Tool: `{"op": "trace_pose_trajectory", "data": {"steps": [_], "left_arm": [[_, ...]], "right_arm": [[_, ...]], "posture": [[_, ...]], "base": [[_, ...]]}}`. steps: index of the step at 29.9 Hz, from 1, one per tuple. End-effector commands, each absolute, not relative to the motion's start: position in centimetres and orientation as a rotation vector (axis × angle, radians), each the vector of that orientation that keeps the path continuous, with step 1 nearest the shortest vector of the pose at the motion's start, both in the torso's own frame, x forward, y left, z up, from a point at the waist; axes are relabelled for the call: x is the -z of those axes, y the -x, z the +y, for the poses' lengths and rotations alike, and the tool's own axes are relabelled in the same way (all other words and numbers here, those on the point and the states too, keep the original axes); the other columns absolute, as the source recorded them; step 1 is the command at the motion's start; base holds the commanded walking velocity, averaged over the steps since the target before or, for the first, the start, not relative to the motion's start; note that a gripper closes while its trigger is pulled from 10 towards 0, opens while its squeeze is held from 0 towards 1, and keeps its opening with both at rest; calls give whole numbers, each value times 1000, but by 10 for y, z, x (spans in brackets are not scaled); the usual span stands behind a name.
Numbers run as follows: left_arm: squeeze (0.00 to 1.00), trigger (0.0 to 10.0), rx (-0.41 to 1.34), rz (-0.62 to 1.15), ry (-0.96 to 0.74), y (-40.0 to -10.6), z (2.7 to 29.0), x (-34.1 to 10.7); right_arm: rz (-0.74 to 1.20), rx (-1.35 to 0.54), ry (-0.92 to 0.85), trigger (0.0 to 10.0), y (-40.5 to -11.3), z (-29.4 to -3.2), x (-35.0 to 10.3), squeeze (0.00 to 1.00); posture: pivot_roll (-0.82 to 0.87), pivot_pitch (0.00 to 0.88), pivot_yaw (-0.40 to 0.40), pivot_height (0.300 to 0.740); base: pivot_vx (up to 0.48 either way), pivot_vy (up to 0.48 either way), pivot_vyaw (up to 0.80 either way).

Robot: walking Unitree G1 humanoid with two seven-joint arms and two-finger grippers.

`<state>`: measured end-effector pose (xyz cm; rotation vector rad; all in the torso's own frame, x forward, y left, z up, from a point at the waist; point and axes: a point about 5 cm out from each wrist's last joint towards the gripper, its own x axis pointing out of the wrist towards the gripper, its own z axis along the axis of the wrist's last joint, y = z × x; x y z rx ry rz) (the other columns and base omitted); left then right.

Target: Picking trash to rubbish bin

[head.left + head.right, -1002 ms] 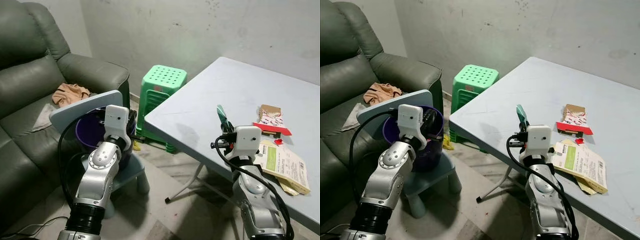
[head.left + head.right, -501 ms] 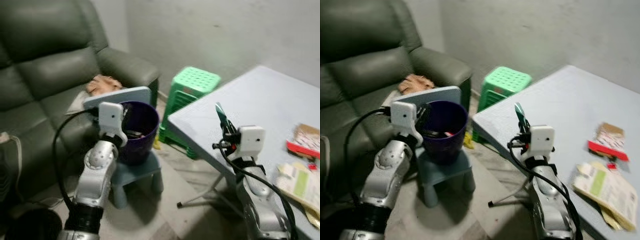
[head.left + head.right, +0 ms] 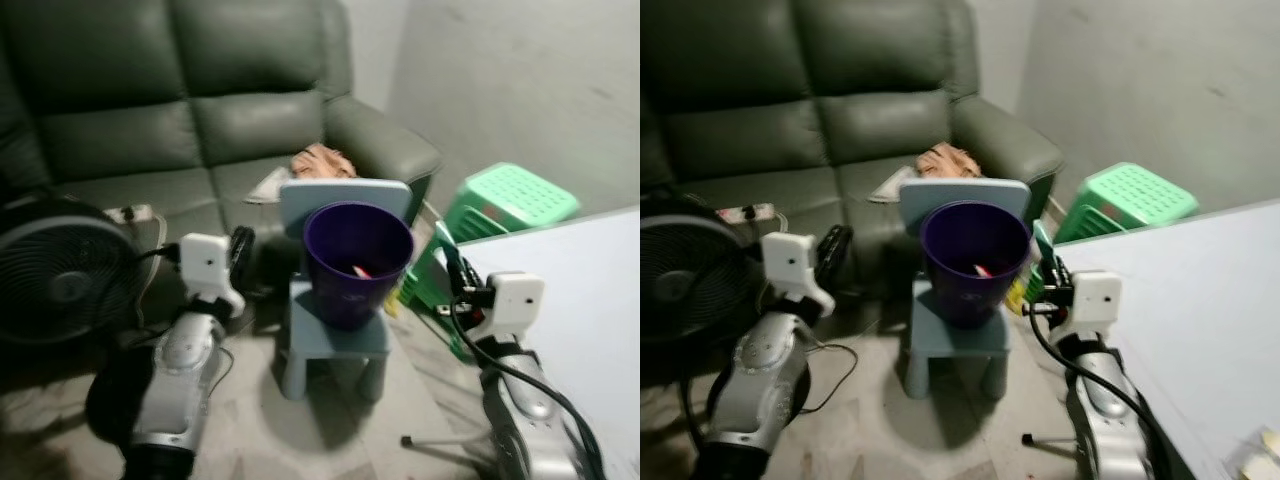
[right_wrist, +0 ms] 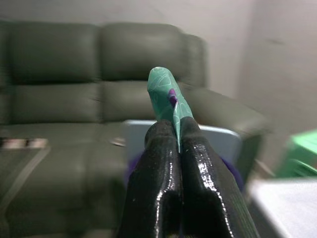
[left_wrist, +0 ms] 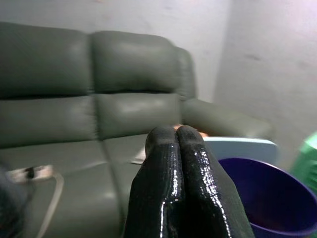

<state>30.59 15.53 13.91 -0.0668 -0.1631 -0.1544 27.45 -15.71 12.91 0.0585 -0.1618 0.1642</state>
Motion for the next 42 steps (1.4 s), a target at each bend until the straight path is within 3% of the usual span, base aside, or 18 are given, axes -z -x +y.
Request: {"op": "trace_pose_trajectory", "data": {"steps": [1, 17, 42], "left_arm": [[0, 10000, 178, -139, 101, -308, 146, -140], [0, 10000, 178, -101, 133, -314, 148, -140], [0, 10000, 206, -117, 146, -321, 142, -146]], "right_arm": [[-177, -147, -97, 10000, -273, -164, -132, 0], [-168, -184, -98, 10000, -272, -160, -131, 0], [-169, -193, -101, 10000, -275, -158, -131, 0]], "posture": [[-21, 0, -52, 740], [-23, 0, -54, 740], [-27, 0, -51, 740]], "base": [[0, 0, 0], [0, 0, 0], [387, 0, 0]]}}
